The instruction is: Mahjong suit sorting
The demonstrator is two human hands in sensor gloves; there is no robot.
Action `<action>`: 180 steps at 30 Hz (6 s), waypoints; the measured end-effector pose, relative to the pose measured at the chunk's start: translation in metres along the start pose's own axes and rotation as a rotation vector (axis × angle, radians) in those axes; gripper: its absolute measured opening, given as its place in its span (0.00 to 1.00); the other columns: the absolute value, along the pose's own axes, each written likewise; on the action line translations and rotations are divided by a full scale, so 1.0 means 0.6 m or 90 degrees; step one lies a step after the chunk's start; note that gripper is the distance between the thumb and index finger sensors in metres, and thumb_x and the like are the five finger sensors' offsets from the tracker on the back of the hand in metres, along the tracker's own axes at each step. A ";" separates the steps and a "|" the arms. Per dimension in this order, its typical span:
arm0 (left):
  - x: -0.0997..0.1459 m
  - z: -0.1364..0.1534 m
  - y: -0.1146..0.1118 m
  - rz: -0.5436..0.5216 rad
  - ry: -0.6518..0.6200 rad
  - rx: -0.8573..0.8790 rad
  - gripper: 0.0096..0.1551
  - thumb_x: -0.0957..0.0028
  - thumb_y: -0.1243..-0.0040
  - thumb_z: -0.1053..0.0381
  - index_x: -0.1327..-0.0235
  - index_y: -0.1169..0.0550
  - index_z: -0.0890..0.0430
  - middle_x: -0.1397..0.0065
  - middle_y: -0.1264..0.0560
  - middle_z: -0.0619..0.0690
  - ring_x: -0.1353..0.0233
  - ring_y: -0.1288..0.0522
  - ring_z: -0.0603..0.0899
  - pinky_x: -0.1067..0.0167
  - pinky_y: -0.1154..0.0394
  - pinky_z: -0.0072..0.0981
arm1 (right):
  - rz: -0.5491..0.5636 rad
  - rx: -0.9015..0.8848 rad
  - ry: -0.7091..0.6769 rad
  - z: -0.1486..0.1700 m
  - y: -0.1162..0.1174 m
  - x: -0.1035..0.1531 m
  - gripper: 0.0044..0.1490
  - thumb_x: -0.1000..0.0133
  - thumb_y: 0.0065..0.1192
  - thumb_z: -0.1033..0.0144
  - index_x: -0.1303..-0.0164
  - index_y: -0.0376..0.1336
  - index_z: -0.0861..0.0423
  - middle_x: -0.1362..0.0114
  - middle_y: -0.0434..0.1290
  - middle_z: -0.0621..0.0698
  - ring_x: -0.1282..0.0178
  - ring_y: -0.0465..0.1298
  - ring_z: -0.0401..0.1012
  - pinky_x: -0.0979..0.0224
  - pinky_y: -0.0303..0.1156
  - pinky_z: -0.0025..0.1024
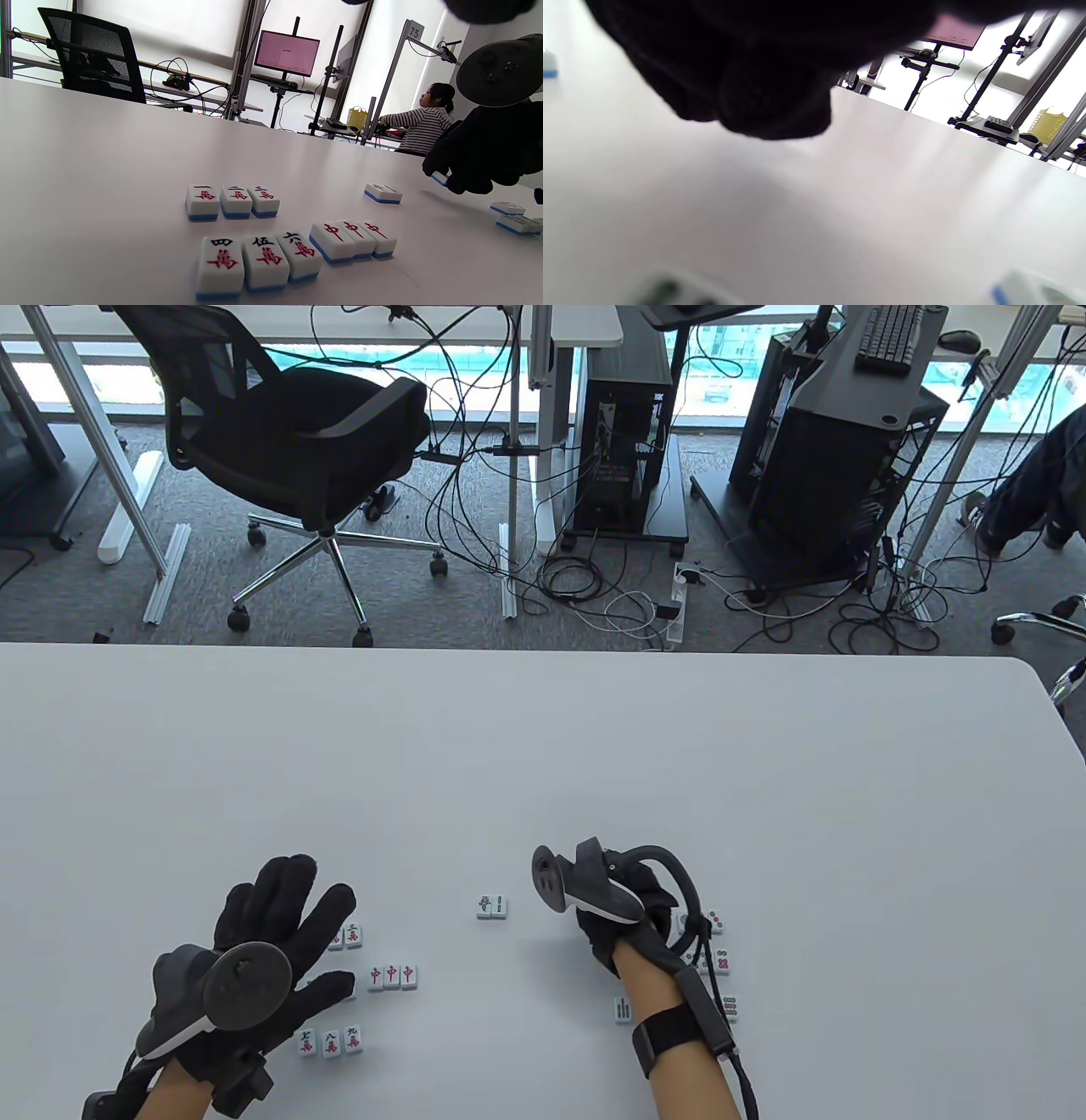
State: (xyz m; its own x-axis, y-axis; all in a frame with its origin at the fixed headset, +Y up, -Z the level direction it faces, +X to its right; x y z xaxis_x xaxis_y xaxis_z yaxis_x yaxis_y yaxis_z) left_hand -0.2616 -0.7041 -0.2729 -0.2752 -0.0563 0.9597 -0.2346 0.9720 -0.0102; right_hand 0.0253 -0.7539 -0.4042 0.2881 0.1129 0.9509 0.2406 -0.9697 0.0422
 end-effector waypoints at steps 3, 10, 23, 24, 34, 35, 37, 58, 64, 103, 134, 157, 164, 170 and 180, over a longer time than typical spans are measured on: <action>0.000 0.000 0.000 0.000 -0.001 0.001 0.49 0.60 0.50 0.24 0.24 0.49 0.34 0.18 0.71 0.37 0.13 0.69 0.54 0.20 0.63 0.62 | 0.032 0.019 -0.040 -0.050 -0.016 -0.004 0.38 0.59 0.72 0.56 0.43 0.69 0.64 0.68 0.83 0.47 0.83 0.76 0.34 0.76 0.78 0.29; 0.000 -0.001 0.002 -0.005 -0.004 0.005 0.49 0.60 0.50 0.24 0.24 0.49 0.34 0.18 0.71 0.37 0.13 0.69 0.54 0.20 0.63 0.62 | -0.025 0.008 -0.084 -0.108 -0.002 -0.016 0.37 0.58 0.72 0.57 0.43 0.69 0.63 0.67 0.82 0.48 0.82 0.77 0.34 0.75 0.78 0.29; 0.001 -0.001 0.002 -0.005 -0.004 0.008 0.49 0.60 0.50 0.24 0.24 0.49 0.34 0.18 0.71 0.37 0.13 0.69 0.54 0.20 0.63 0.62 | -0.033 -0.001 -0.090 -0.112 -0.001 -0.011 0.38 0.56 0.68 0.54 0.37 0.66 0.59 0.65 0.82 0.48 0.80 0.77 0.35 0.74 0.78 0.30; 0.001 -0.001 0.002 -0.005 -0.004 0.008 0.49 0.60 0.50 0.24 0.24 0.49 0.34 0.18 0.71 0.37 0.13 0.69 0.54 0.20 0.63 0.62 | -0.024 -0.003 -0.092 -0.108 -0.007 -0.008 0.39 0.56 0.68 0.54 0.37 0.66 0.59 0.65 0.82 0.48 0.80 0.77 0.35 0.74 0.78 0.29; 0.002 -0.002 0.002 -0.003 -0.006 0.005 0.49 0.60 0.51 0.24 0.24 0.49 0.34 0.18 0.71 0.37 0.13 0.69 0.54 0.20 0.63 0.62 | -0.077 0.053 -0.054 -0.009 -0.008 0.053 0.38 0.56 0.67 0.54 0.37 0.66 0.59 0.65 0.83 0.48 0.81 0.77 0.34 0.74 0.78 0.29; 0.002 -0.002 0.002 -0.003 -0.006 0.004 0.49 0.60 0.50 0.24 0.24 0.49 0.34 0.18 0.71 0.37 0.13 0.69 0.54 0.20 0.63 0.62 | -0.097 0.057 -0.051 0.003 0.000 0.062 0.38 0.56 0.67 0.54 0.37 0.66 0.59 0.66 0.83 0.48 0.81 0.77 0.34 0.75 0.78 0.29; 0.001 -0.003 0.001 -0.001 -0.006 0.003 0.49 0.60 0.50 0.24 0.24 0.49 0.34 0.18 0.71 0.37 0.13 0.69 0.54 0.20 0.63 0.62 | -0.121 0.052 -0.047 0.015 0.011 0.073 0.39 0.56 0.68 0.53 0.37 0.66 0.59 0.66 0.82 0.48 0.82 0.77 0.34 0.75 0.78 0.29; 0.001 -0.007 0.000 -0.001 -0.009 0.000 0.49 0.60 0.50 0.24 0.24 0.49 0.34 0.18 0.71 0.37 0.13 0.69 0.54 0.20 0.63 0.62 | -0.076 0.037 -0.055 -0.009 0.030 0.078 0.37 0.59 0.72 0.56 0.43 0.69 0.64 0.71 0.82 0.47 0.85 0.75 0.33 0.79 0.77 0.28; 0.002 -0.008 0.002 -0.006 -0.012 0.003 0.49 0.60 0.51 0.24 0.24 0.49 0.34 0.18 0.71 0.37 0.13 0.69 0.54 0.20 0.63 0.62 | 0.000 0.007 -0.078 -0.052 -0.001 0.042 0.37 0.58 0.71 0.56 0.43 0.68 0.63 0.68 0.82 0.47 0.83 0.76 0.34 0.76 0.77 0.29; 0.004 -0.011 0.003 -0.002 -0.013 -0.002 0.49 0.60 0.51 0.24 0.24 0.49 0.34 0.18 0.71 0.37 0.13 0.69 0.54 0.20 0.63 0.62 | -0.149 0.020 0.023 0.074 0.030 0.092 0.40 0.56 0.67 0.53 0.36 0.65 0.60 0.66 0.82 0.48 0.82 0.77 0.34 0.76 0.77 0.28; 0.002 -0.010 0.004 0.000 -0.010 0.001 0.49 0.60 0.50 0.24 0.24 0.49 0.34 0.18 0.71 0.37 0.13 0.69 0.54 0.20 0.63 0.62 | -0.015 0.038 -0.061 -0.054 0.004 0.022 0.36 0.58 0.71 0.59 0.41 0.68 0.63 0.69 0.82 0.48 0.83 0.76 0.34 0.77 0.77 0.29; 0.003 -0.006 0.010 -0.006 -0.005 0.009 0.49 0.60 0.50 0.24 0.24 0.49 0.34 0.18 0.71 0.37 0.13 0.69 0.54 0.20 0.63 0.62 | -0.004 0.020 -0.038 -0.005 -0.017 0.042 0.39 0.56 0.68 0.57 0.36 0.64 0.61 0.65 0.82 0.48 0.81 0.77 0.34 0.74 0.78 0.29; 0.003 -0.008 0.007 -0.002 -0.006 0.001 0.49 0.60 0.50 0.24 0.24 0.49 0.34 0.18 0.71 0.37 0.13 0.69 0.54 0.20 0.63 0.62 | -0.097 0.043 0.017 0.080 0.012 0.088 0.38 0.56 0.68 0.57 0.37 0.66 0.60 0.67 0.83 0.48 0.82 0.77 0.34 0.75 0.78 0.29; 0.002 -0.011 0.003 0.005 -0.006 -0.009 0.49 0.60 0.50 0.24 0.24 0.49 0.34 0.18 0.71 0.37 0.13 0.69 0.54 0.20 0.63 0.62 | -0.142 0.049 0.025 0.103 0.050 0.120 0.39 0.57 0.70 0.56 0.37 0.66 0.60 0.68 0.82 0.47 0.83 0.76 0.33 0.77 0.77 0.28; 0.001 -0.013 0.001 0.008 -0.007 -0.011 0.49 0.60 0.50 0.24 0.24 0.49 0.34 0.18 0.71 0.37 0.13 0.69 0.54 0.20 0.63 0.62 | -0.138 0.093 0.020 0.085 0.075 0.114 0.38 0.58 0.71 0.58 0.40 0.67 0.63 0.70 0.82 0.47 0.85 0.76 0.33 0.78 0.77 0.28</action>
State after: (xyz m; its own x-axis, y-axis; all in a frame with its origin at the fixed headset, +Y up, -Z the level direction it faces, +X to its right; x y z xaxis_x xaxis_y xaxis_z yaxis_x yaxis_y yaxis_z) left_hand -0.2544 -0.7016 -0.2698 -0.2889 -0.0461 0.9563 -0.2147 0.9765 -0.0178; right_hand 0.1031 -0.7787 -0.3530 0.1868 0.3051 0.9338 0.4259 -0.8817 0.2029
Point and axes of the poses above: the tracker on the back of each hand, its own z axis roughly to the little-finger side, its own x axis roughly from the fingertips to the wrist, y = z × x, the point moved 5 cm from there along -x, roughly from the wrist to the fingertips
